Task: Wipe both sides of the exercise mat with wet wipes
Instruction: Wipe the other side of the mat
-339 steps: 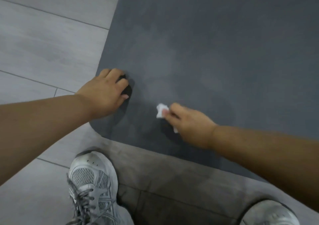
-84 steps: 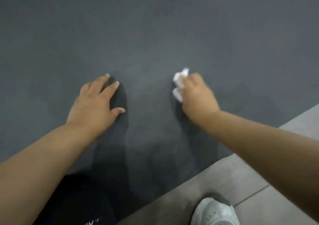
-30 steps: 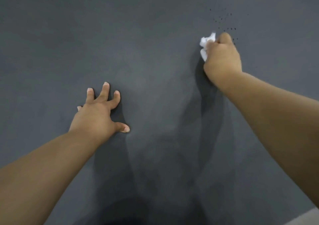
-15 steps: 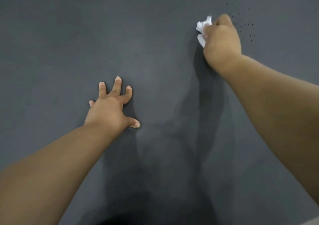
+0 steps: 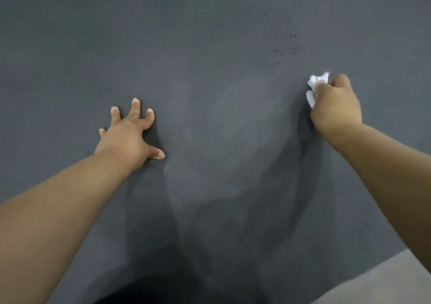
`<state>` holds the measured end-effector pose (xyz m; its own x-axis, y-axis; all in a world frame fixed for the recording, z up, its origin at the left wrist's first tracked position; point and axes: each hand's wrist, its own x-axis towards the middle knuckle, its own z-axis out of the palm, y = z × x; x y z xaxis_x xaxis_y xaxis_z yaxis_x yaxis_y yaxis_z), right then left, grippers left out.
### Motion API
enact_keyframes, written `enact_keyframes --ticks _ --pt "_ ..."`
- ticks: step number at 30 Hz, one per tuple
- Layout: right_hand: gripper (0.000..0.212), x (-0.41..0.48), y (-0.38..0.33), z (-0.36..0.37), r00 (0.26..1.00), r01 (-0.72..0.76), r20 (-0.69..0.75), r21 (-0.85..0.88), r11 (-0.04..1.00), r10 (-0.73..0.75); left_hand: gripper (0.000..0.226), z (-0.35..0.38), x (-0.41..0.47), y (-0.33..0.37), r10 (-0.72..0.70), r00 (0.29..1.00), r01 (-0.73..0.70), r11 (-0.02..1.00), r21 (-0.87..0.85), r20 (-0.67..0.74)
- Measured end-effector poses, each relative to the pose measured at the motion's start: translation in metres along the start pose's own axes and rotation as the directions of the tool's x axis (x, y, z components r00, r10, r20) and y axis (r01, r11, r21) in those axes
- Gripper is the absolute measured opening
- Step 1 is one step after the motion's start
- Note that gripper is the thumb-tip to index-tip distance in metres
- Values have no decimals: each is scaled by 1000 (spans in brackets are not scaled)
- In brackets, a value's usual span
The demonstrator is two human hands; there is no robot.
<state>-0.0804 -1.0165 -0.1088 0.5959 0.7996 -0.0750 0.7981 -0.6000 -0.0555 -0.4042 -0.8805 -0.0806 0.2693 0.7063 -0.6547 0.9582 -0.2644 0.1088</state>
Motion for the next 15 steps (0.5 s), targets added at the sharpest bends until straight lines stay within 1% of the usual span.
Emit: enact_keyframes --ticks 1,2,3,4,5,6,7,8,9,10,11,12,13,14,15 --pt "23 -13 6 -1 1000 3 17 38 999 -3 98 0 0 2 -5 1000 5 1000 13 -12" --pt "14 -33 6 2 996 79 31 60 995 -81 97 1 -2 4 -5 1000 5 1000 28 -27" --pt "9 -60 0 5 979 204 15 80 976 -206 95 2 -4 6 -2 999 3 999 42 -46" --pt "12 -89 -4 14 943 332 -43 131 934 -329 91 5 -6 8 6 997 -2 998 55 -73" --pt "14 -118 -10 18 858 513 -38 133 848 -513 86 10 -9 11 25 994 -17 997 69 -104" --pt "21 -145 -12 22 779 621 5 140 771 -627 79 16 -14 15 60 989 -49 995 86 -132" --pt "30 -163 -5 26 727 678 38 122 725 -686 76 23 -21 22 109 983 -95 990 100 -145" --pt "37 -173 8 27 693 716 39 73 694 -720 75 31 -30 30 162 977 -148 984 104 -142" --pt "38 -175 22 20 686 721 33 104 685 -727 74 39 -40 41 222 966 -209 972 105 -133" --pt "35 -169 41 20 699 708 4 132 693 -715 71 49 -52 53 291 948 -278 954 112 -126" --pt "32 -163 55 8 762 642 -15 154 751 -647 68 58 -65 66 363 924 -349 929 122 -121" --pt "27 -155 76 7 815 579 -76 138 804 -574 67 67 -77 81 427 896 -414 902 121 -119" --pt "24 -147 97 1 880 475 -36 35 879 -474 69 75 -87 94 473 874 -462 880 107 -113" --pt "25 -140 119 3 948 314 -65 23 949 -312 70 84 -95 107 496 862 -490 868 81 -103" --pt "28 -134 133 -2 992 122 -32 -30 992 -123 71 93 -101 118 506 858 -503 863 54 -87"
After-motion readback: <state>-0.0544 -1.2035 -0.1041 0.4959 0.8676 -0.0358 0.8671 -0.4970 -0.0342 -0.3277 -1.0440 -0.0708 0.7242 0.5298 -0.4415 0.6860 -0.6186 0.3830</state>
